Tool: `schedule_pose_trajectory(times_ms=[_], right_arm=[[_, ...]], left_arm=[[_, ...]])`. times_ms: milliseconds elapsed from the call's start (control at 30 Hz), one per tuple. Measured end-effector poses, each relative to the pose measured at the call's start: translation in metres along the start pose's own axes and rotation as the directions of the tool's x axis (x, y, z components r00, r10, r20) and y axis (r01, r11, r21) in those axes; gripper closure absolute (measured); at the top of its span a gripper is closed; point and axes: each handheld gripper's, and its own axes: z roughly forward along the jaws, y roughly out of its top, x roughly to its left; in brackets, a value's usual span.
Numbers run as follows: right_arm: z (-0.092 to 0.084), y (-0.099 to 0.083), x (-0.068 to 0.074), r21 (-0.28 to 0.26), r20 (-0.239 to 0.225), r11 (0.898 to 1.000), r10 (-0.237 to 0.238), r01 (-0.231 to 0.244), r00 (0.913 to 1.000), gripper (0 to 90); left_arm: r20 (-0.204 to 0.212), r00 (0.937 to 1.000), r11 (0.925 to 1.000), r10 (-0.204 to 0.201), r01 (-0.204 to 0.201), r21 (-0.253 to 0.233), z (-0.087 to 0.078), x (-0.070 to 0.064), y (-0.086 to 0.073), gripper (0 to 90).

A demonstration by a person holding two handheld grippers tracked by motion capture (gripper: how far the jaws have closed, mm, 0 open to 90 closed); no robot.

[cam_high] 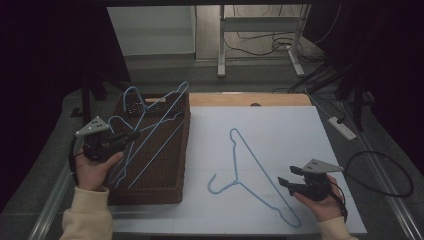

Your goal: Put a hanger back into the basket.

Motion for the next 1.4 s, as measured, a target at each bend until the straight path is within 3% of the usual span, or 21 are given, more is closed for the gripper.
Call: schedule_pose_trajectory(times_ms=[433, 533, 900, 1033, 1100, 1167, 1400], right_arm=[[0.000, 0.000, 0.000, -0.001, 0.007, 1.000, -0.002, 0.002, 1.0000, 36.4], [0.000, 0.000, 0.000, 0.000, 0.008, 1.000, -0.003, 0.003, 1.0000, 36.4], [0.001, 0.000, 0.000, 0.006, 0.006, 1.000, -0.004, 0.004, 1.0000, 36.4], [0.001, -0.001, 0.000, 0.007, 0.006, 1.000, -0.005, 0.005, 1.0000, 36.3], [0.001, -0.001, 0.000, 0.006, 0.006, 1.000, -0.003, 0.003, 1.0000, 36.3], [0.001, -0.001, 0.000, 0.006, 0.006, 1.000, -0.002, 0.002, 1.0000, 36.3], [0.001, -0.001, 0.000, 0.009, 0.004, 1.000, -0.003, 0.003, 1.0000, 36.2]], left_arm=[[0.017, 0.9994, 0.9971, -0.031, 0.030, 0.070, 0.009, 0.011, -0.009, 86.4], [0.009, 0.9989, 0.9934, -0.047, 0.046, 0.105, 0.014, 0.013, -0.012, 86.3], [0.036, 0.9961, 0.9812, -0.080, 0.073, 0.179, 0.028, 0.020, -0.022, 86.3], [0.022, 0.9954, 0.9745, -0.093, 0.087, 0.207, 0.032, 0.023, -0.025, 86.3], [0.001, 0.9932, 0.9674, -0.116, 0.113, 0.227, 0.035, 0.025, -0.027, 86.3], [-0.005, 0.9932, 0.9658, -0.116, 0.114, 0.233, 0.035, 0.025, -0.027, 86.3], [-0.077, 0.9863, 0.9506, -0.146, 0.161, 0.265, 0.038, 0.031, -0.031, 86.2]])
